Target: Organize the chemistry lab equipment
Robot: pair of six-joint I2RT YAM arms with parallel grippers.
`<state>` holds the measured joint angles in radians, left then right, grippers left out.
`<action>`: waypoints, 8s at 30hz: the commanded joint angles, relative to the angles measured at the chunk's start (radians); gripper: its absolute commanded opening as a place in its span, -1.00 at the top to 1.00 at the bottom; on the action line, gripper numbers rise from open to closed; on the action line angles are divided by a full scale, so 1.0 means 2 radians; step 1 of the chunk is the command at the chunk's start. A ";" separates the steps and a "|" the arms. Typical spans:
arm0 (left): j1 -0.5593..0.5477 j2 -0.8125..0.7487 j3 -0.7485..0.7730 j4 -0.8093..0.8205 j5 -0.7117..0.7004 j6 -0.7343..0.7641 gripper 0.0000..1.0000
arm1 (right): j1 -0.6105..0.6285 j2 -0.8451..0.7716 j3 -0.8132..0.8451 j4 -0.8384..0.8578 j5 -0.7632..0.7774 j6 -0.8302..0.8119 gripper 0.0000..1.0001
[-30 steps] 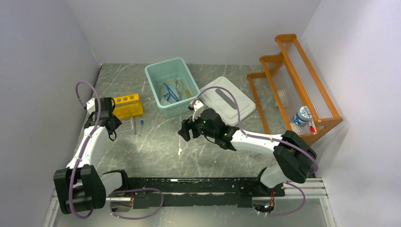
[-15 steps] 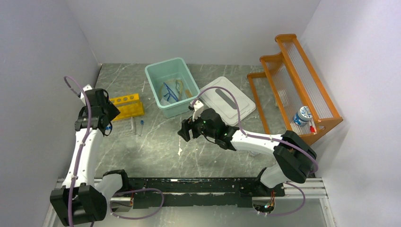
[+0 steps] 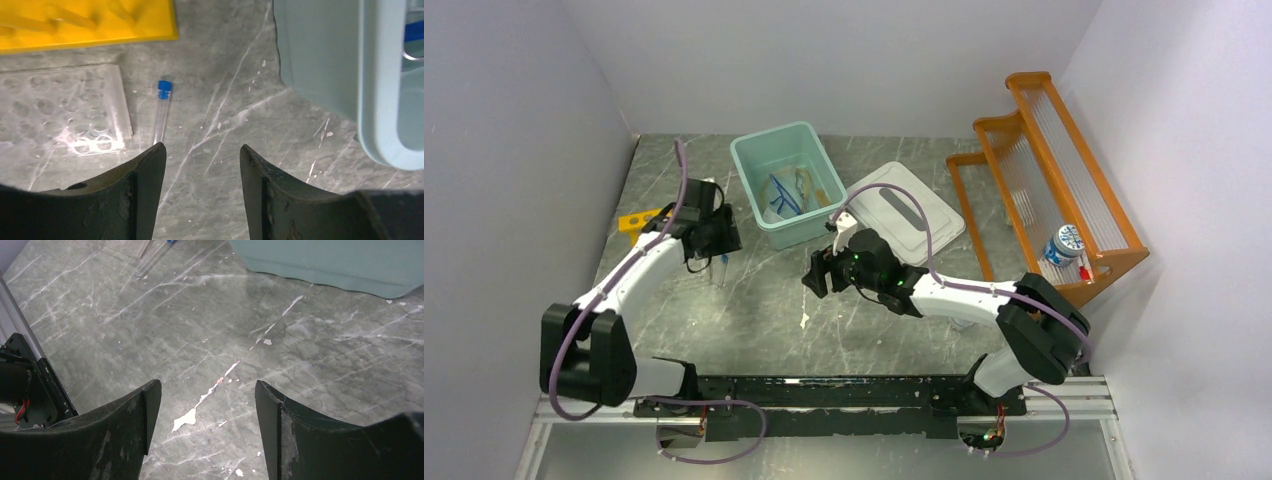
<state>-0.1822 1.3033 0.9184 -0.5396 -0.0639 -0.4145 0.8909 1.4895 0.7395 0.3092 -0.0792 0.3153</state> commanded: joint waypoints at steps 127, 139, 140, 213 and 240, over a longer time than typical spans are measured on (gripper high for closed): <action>-0.053 -0.097 0.060 -0.130 0.304 -0.023 -0.24 | 0.052 0.062 0.057 0.131 -0.111 -0.091 0.70; -0.052 -0.091 0.070 -0.139 0.301 -0.023 0.22 | 0.052 0.041 0.033 0.141 -0.117 -0.124 0.69; -0.052 -0.091 0.071 -0.137 0.296 -0.026 0.25 | 0.052 0.040 0.033 0.141 -0.118 -0.126 0.69; 0.067 -0.085 -0.057 -0.031 -0.226 -0.063 0.68 | 0.023 0.018 -0.030 0.112 -0.031 0.007 -0.42; 0.079 -0.085 -0.083 -0.022 -0.257 -0.120 0.72 | 0.022 0.017 -0.035 0.108 -0.029 0.003 -0.40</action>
<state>-0.0341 1.1332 0.7723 -0.5797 -0.5453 -0.6170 0.9417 1.5253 0.6796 0.5079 -0.1520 0.3325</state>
